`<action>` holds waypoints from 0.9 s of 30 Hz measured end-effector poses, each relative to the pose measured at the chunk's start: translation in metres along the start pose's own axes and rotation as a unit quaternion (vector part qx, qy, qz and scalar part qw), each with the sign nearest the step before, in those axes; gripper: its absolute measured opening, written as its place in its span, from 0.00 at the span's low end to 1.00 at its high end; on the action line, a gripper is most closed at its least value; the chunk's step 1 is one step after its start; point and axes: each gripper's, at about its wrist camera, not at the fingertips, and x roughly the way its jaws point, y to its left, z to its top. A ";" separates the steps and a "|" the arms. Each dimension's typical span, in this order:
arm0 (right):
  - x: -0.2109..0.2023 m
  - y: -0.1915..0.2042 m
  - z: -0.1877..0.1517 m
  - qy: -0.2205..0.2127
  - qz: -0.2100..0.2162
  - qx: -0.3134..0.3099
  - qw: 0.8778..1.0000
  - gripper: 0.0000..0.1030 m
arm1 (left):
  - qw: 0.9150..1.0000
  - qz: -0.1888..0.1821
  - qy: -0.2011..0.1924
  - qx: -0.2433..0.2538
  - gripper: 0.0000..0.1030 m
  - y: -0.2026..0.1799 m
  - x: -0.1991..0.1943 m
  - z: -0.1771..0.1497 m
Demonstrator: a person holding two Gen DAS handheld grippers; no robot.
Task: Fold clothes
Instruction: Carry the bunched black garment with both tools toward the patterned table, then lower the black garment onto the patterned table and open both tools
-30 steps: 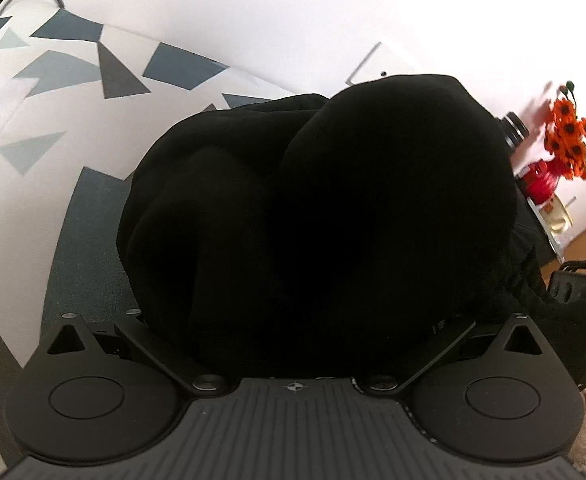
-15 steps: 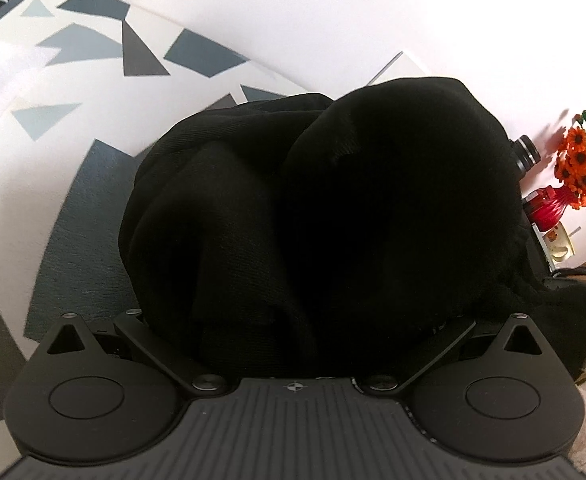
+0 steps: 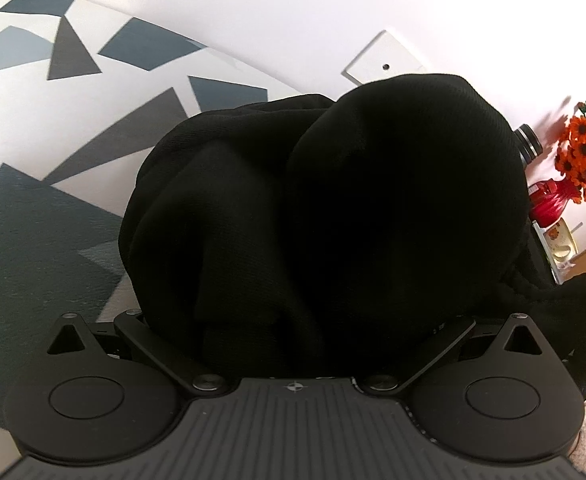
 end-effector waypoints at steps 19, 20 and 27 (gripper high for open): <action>-0.113 -0.006 0.038 -0.100 -0.041 -0.012 0.994 0.99 | 0.998 0.008 -0.042 0.055 1.00 -0.023 -0.086 0.012; -0.120 -0.002 0.038 -0.104 -0.043 -0.015 0.994 0.99 | 0.997 0.006 -0.046 0.058 1.00 -0.024 -0.090 0.014; -0.119 0.001 0.028 -0.091 -0.062 -0.018 0.994 0.99 | 0.992 0.021 -0.075 0.103 1.00 -0.037 -0.119 0.017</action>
